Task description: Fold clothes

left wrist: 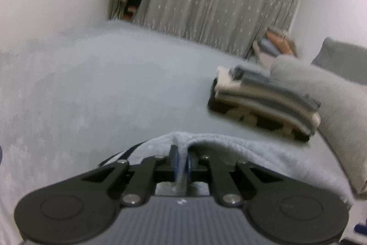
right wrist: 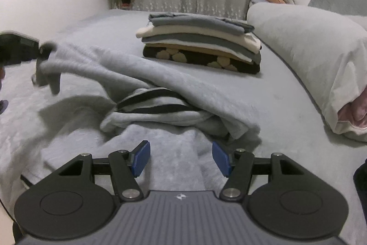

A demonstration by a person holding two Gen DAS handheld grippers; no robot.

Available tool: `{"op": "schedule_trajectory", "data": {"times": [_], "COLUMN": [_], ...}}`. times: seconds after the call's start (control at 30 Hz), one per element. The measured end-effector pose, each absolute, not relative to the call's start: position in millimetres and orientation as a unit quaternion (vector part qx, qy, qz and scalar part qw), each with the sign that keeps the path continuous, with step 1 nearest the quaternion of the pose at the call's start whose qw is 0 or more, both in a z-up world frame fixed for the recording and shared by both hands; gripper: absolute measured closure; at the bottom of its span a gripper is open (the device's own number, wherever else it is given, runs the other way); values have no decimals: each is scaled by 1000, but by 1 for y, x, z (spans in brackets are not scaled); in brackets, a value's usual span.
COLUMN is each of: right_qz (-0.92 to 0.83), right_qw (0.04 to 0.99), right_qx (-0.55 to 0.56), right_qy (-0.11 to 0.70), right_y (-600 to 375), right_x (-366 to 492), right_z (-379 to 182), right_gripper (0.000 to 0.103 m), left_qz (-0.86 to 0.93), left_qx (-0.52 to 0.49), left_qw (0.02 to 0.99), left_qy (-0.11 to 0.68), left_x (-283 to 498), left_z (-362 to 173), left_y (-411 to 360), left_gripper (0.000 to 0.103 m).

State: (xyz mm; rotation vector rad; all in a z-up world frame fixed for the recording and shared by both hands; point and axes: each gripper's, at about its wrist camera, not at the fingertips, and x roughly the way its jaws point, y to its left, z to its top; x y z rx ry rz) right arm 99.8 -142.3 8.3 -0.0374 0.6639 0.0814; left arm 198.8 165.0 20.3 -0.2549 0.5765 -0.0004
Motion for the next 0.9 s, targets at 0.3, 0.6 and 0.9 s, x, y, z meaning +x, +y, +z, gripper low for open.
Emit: {"op": "schedule_trajectory", "data": {"times": [0.3, 0.6, 0.9], "right_qz": [55, 69, 51], "right_qw": [944, 950, 951], "right_qx": [-36, -81, -21], "right_qy": [323, 293, 304], "right_y": [-141, -124, -123], "right_x": [117, 137, 127], "right_z": [-1, 3, 15], "right_gripper": [42, 66, 93], "left_qz": [-12, -48, -133], "left_qx": [-136, -173, -201], "left_qw": [936, 925, 903], "left_qy": [324, 335, 356], "left_x": [173, 141, 106], "left_z": [-12, -2, 6], "left_y": [167, 155, 131], "left_gripper": [60, 41, 31]}}
